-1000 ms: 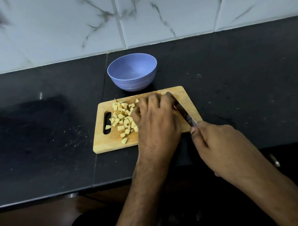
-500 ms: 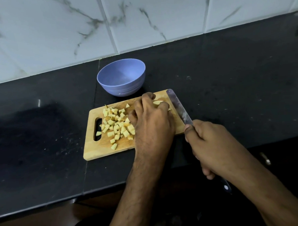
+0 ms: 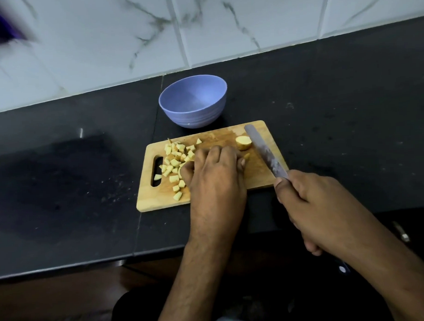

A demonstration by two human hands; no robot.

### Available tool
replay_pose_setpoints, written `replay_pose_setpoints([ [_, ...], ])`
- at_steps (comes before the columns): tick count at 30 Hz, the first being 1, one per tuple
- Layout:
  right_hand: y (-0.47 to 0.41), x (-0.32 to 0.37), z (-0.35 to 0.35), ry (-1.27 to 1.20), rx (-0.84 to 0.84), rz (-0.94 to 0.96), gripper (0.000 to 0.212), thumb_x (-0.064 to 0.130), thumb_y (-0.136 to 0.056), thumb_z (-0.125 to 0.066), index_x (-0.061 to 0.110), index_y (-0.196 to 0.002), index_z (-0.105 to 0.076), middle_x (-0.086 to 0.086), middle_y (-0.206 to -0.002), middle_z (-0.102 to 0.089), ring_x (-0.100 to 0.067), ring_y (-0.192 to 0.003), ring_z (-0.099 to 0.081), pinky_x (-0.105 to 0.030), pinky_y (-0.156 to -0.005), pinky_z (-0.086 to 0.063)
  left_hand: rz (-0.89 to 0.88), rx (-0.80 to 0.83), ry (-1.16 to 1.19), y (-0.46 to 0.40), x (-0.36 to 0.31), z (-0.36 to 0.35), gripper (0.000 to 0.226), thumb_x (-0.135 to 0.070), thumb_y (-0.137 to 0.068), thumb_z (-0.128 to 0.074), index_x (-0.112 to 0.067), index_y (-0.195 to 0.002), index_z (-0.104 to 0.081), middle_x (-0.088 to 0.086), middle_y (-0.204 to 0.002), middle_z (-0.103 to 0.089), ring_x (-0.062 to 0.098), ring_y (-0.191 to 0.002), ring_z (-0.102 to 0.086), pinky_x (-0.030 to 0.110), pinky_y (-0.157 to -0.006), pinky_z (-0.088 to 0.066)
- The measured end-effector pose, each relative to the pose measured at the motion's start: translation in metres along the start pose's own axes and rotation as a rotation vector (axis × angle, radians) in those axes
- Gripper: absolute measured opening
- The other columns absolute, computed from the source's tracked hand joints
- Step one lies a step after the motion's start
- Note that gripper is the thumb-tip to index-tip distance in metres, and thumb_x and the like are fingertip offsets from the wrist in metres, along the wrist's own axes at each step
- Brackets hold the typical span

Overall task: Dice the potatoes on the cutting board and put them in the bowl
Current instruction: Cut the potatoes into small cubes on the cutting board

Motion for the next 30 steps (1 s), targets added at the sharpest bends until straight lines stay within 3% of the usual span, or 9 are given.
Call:
replay_pose_setpoints([
  [3,0.004,0.007,0.002,0.201,-0.035,0.061,0.033,0.043,-0.103,-0.03,0.03,-0.079,-0.048,0.002,-0.046,-0.055,-0.007,-0.037,-0.058,-0.016,-0.041,-0.045,0.069,-0.006,-0.021,0.001,0.009,0.0,0.013,-0.032,-0.104,-0.05,-0.028,-0.108,-0.061,-0.012,-0.11,-0.058,0.013,-0.114,-0.043,0.043,-0.102,-0.028],
  [7,0.012,0.014,-0.001,0.361,-0.084,0.108,0.033,0.045,-0.101,-0.023,0.031,-0.091,-0.051,0.002,-0.059,-0.059,-0.007,-0.045,-0.06,-0.022,-0.052,-0.053,0.089,0.013,-0.073,-0.001,0.004,-0.002,0.016,-0.035,-0.103,-0.049,-0.026,-0.108,-0.061,-0.005,-0.116,-0.053,0.018,-0.121,-0.04,0.045,-0.103,-0.028],
  [16,0.008,0.011,-0.001,0.353,-0.084,0.094,0.034,0.044,-0.102,-0.026,0.029,-0.092,-0.055,0.002,-0.058,-0.059,-0.007,-0.045,-0.059,-0.021,-0.054,-0.054,0.146,0.063,0.112,0.0,0.018,0.001,0.009,-0.038,-0.086,-0.071,-0.036,-0.095,-0.07,-0.014,-0.117,-0.047,0.01,-0.123,-0.032,0.035,-0.093,-0.015],
  [23,0.009,0.011,-0.001,0.34,-0.1,0.105,0.034,0.044,-0.101,-0.027,0.028,-0.089,-0.055,0.002,-0.055,-0.057,-0.006,-0.043,-0.059,-0.018,-0.048,-0.05,0.093,0.094,0.038,0.001,0.008,-0.002,0.026,-0.058,-0.086,-0.065,-0.037,-0.099,-0.058,-0.014,-0.117,-0.05,0.015,-0.13,-0.028,0.046,-0.103,-0.024],
  [30,0.009,0.013,-0.002,0.353,-0.104,0.111,0.035,0.044,-0.101,-0.026,0.029,-0.091,-0.056,0.002,-0.057,-0.058,-0.006,-0.043,-0.059,-0.018,-0.049,-0.05,0.082,-0.011,0.061,0.001,0.009,0.003,0.008,-0.036,-0.097,-0.063,-0.032,-0.104,-0.064,-0.016,-0.108,-0.064,0.012,-0.123,-0.041,0.042,-0.103,-0.024],
])
Point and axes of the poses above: each hand's wrist, its own y-axis away from the middle knuckle, its own z-axis out of the back of the hand, x = y × z, the point moved 7 cm from there along -y, towards the middle knuckle
